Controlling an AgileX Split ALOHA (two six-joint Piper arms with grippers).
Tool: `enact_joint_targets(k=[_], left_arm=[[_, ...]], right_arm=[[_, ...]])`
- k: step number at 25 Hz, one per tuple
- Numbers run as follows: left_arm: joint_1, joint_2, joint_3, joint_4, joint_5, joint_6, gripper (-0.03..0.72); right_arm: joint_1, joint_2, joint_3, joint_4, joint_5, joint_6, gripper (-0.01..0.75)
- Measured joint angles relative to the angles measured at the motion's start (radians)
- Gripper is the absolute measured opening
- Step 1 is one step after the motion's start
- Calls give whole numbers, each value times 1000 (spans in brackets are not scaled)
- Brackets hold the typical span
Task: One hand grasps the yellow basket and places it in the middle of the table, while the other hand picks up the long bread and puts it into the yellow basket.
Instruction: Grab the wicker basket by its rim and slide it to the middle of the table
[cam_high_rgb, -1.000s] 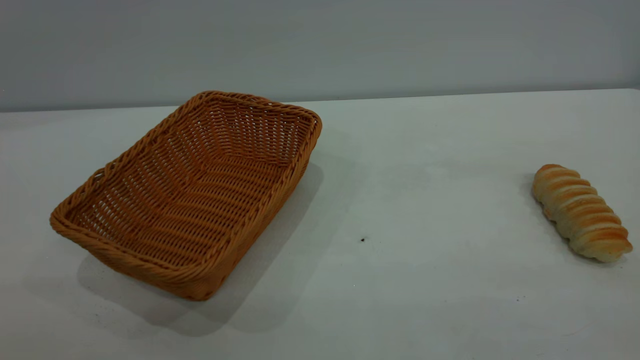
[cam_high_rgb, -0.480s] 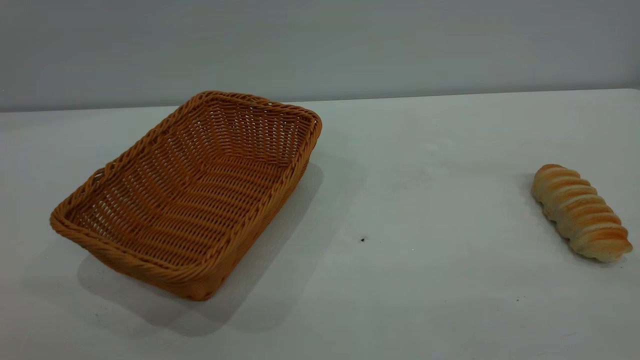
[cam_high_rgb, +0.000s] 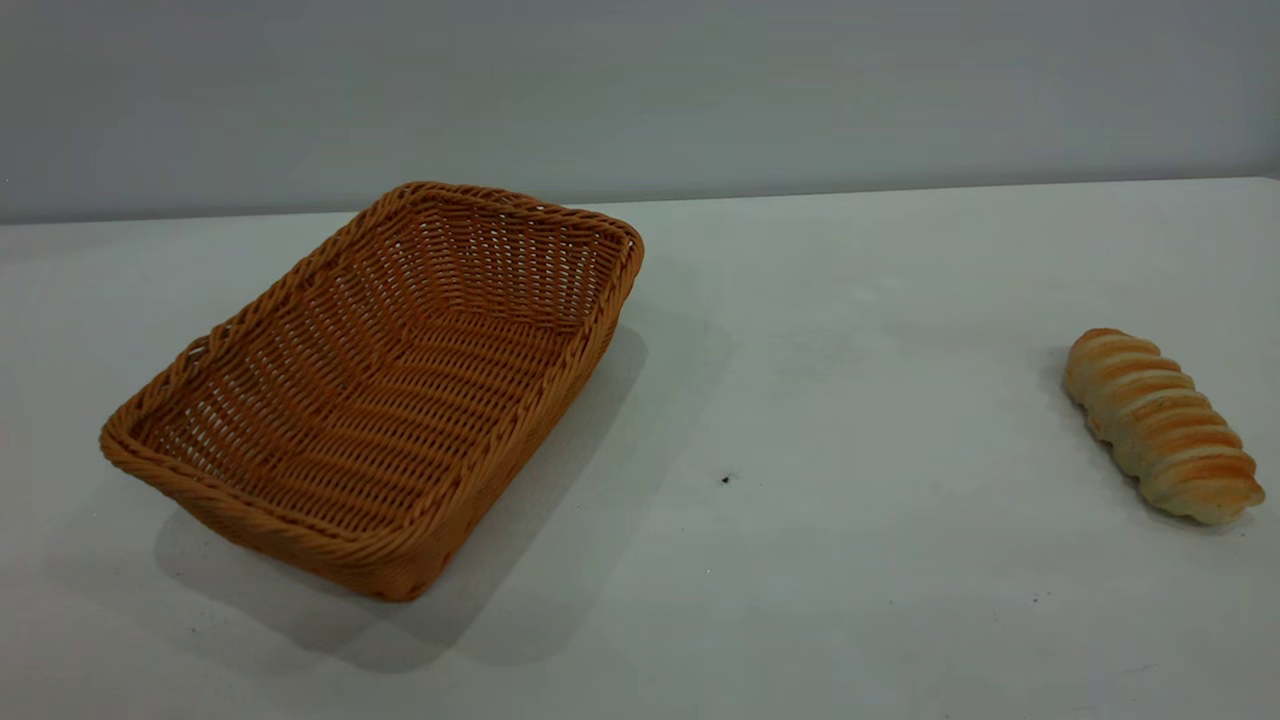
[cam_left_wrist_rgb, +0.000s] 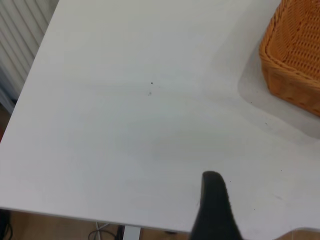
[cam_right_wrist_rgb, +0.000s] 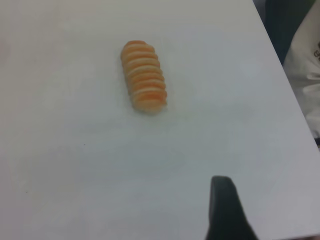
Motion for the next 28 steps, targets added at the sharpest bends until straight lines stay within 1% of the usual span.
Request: enact_joint_targets(k=[4, 12, 21, 24, 26, 28], left_arm=[[-35, 0, 0, 0, 0, 0, 584], [-178, 0, 0, 0, 0, 0, 584], [-255, 0, 0, 0, 0, 0, 584], [-270, 0, 0, 0, 0, 0, 584], [-270, 0, 0, 0, 0, 0, 584], [-270, 0, 0, 0, 0, 0, 584]], right_arm=[[0, 0, 0, 0, 0, 0, 484], [0, 0, 0, 0, 0, 0, 484], [0, 0, 0, 0, 0, 0, 484], [0, 0, 0, 0, 0, 0, 484], [12, 0, 0, 4, 0, 0, 484], [39, 0, 0, 14, -1, 0, 484]])
